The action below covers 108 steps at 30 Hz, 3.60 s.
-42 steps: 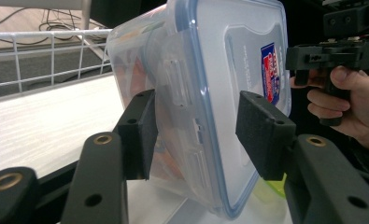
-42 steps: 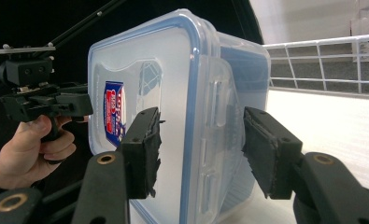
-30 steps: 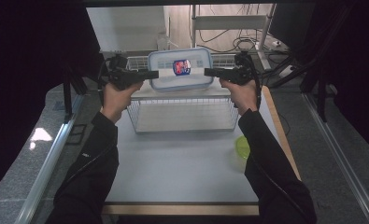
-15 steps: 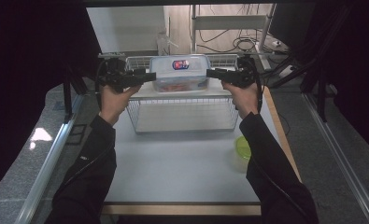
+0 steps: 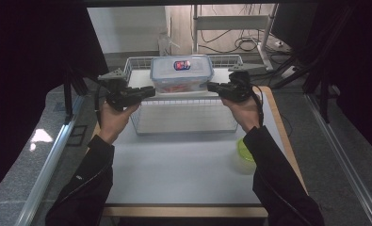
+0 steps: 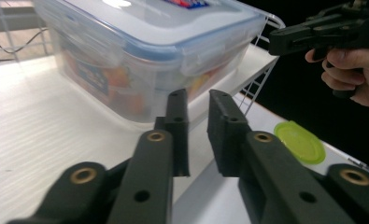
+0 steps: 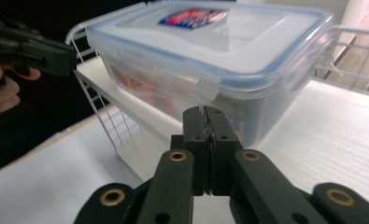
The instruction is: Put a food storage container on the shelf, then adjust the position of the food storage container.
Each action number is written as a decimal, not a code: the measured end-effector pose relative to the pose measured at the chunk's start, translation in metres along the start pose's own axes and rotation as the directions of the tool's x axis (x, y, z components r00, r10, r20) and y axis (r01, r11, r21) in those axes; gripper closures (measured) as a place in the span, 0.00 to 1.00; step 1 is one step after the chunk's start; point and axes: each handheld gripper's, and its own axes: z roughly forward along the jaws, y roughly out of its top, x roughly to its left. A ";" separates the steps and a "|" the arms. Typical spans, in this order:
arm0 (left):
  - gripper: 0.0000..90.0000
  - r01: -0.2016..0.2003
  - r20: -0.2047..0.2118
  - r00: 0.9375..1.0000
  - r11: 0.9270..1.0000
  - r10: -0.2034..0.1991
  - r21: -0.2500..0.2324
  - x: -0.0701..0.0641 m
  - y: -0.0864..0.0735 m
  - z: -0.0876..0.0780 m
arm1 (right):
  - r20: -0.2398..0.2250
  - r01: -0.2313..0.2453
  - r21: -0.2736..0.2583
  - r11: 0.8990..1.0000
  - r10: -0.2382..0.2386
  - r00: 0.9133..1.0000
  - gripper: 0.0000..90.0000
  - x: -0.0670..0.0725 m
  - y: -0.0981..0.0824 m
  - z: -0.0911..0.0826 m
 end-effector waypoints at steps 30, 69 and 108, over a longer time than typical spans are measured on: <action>0.88 0.010 -0.116 0.993 0.999 -0.007 0.031 0.012 0.004 0.029 | 0.037 -0.080 0.008 0.997 0.080 0.996 0.96 -0.017 -0.007 0.025; 0.06 -0.135 -0.034 0.989 0.982 0.141 0.131 -0.069 -0.112 -0.006 | -0.016 0.068 0.088 0.994 -0.067 0.998 0.05 0.044 -0.092 -0.017; 0.01 -0.201 -0.096 0.969 0.954 0.226 0.225 -0.088 -0.202 -0.033 | 0.067 0.042 0.228 0.973 -0.059 0.996 0.02 0.064 -0.188 -0.041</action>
